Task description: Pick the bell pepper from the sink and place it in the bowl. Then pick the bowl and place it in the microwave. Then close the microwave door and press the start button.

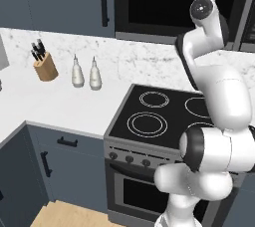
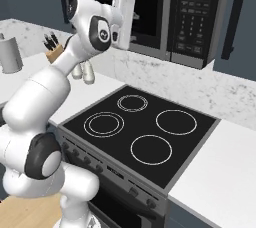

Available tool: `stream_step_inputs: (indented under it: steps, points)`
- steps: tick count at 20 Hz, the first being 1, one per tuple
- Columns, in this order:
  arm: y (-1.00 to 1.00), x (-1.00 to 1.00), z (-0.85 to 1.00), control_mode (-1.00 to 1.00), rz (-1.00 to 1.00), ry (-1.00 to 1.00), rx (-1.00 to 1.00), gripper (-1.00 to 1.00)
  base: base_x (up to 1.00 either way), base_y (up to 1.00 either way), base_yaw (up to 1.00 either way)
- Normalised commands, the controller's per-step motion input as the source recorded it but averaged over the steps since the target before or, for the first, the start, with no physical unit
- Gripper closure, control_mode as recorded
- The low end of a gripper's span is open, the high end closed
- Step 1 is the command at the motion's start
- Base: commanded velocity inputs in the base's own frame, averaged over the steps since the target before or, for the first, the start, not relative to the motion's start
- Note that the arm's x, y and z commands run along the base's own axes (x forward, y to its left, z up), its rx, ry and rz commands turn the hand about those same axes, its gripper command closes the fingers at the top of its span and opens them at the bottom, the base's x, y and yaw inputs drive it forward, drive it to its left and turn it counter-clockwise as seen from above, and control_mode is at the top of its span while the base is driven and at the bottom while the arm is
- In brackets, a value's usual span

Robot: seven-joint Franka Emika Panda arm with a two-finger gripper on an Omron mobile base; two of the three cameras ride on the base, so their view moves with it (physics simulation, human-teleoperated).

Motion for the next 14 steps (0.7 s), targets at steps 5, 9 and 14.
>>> stream_step_inputs:
  steps: [5, 9, 14]
  points:
    - [0.00, -0.62, 0.08, -1.00, 0.09, -0.12, 0.00, -1.00, 0.00, 0.00, 0.00]
    - [0.01, -0.81, 0.44, -1.00, 0.04, 0.02, -0.03, -1.00, 0.00, 0.00, 0.00]
    - [0.15, -0.98, 0.11, -1.00, 0.04, 0.05, -0.18, -1.00, 0.00, 0.00, 0.00]
